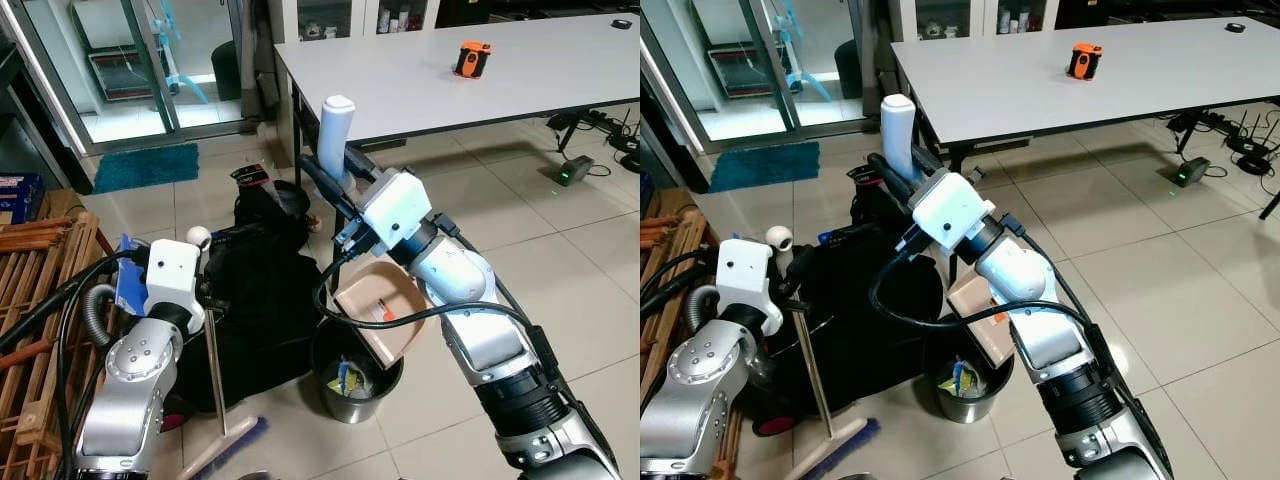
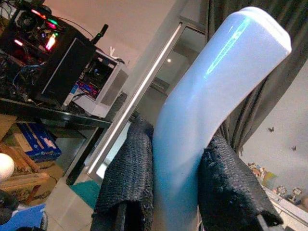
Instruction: Sweep floor
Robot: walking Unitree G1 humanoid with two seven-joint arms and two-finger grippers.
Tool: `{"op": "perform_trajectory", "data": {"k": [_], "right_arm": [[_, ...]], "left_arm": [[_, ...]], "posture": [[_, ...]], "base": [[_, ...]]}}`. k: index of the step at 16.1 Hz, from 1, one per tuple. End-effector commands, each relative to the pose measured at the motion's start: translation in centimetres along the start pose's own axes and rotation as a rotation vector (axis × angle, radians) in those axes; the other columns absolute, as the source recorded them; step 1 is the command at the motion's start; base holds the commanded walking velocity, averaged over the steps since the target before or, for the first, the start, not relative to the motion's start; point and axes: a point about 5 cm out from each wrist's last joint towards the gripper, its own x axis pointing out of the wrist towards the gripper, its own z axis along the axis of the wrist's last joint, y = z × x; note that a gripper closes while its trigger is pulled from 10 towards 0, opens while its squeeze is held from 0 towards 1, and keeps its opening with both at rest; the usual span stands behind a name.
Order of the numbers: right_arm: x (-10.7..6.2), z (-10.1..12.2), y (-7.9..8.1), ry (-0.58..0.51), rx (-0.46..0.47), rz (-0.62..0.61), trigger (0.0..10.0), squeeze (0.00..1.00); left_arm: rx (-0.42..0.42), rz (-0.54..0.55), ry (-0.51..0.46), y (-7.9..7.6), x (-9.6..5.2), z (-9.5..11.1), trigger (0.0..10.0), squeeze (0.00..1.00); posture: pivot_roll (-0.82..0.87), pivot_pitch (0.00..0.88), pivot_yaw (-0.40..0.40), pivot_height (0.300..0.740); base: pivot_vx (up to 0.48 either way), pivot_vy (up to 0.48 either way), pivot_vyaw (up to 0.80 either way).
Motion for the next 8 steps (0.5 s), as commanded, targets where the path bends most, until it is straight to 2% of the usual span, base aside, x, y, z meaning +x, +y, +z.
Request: {"op": "perform_trajectory", "data": {"k": [1, 3, 4, 5, 6, 7, 8], "right_arm": [[0.3, 1.4, -1.3, -0.046, -0.082, -0.028, 10.0, 0.0], [-0.3, 1.5, -5.0, 0.027, -0.155, -0.201, 10.0, 0.0], [-1.4, 1.3, -8.0, 0.096, -0.158, -0.363, 10.0, 0.0], [-2.3, 1.1, -9.6, 0.148, -0.169, -0.445, 10.0, 0.0], [-4.2, 0.5, -12.0, 0.269, -0.172, -0.575, 10.0, 0.0], [-6.0, -0.3, -13.0, 0.381, -0.162, -0.631, 10.0, 0.0], [-6.7, -0.4, -13.4, 0.399, -0.174, -0.656, 10.0, 0.0]], "left_arm": [[0.021, -0.009, -0.026, -0.2, 0.1, 0.9, 10.0, 0.0], [0.015, -0.035, 0.006, -0.5, 0.0, 0.5, 10.0, 0.0], [0.006, -0.081, 0.01, -1.1, 0.0, 0.4, 10.0, 0.0], [0.0, -0.11, 0.019, -1.5, -0.1, 0.3, 10.0, 0.0], [0.006, -0.165, 0.032, -2.1, -0.3, -0.1, 10.0, 0.0], [0.006, -0.214, 0.045, -2.6, -0.6, -0.4, 10.0, 0.0], [0.003, -0.236, 0.047, -2.7, -0.8, -0.4, 10.0, 0.0]], "posture": [[0.06, 0.0, 0.026, 0.74], [0.06, 0.0, 0.026, 0.74], [0.04, 0.0, 0.03, 0.74], [0.04, 0.0, 0.032, 0.74], [0.03, 0.0, 0.037, 0.74], [0.02, 0.0, 0.039, 0.74], [0.02, 0.0, 0.039, 0.74]], "base": [[0.0, 0.0, 0.0], [0.0, 0.0, 0.0], [0.0, 0.0, 0.0], [0.0, 0.0, 0.0], [0.0, 0.0, 0.0], [0.0, 0.0, 0.0], [0.0, 0.0, 0.0]]}}
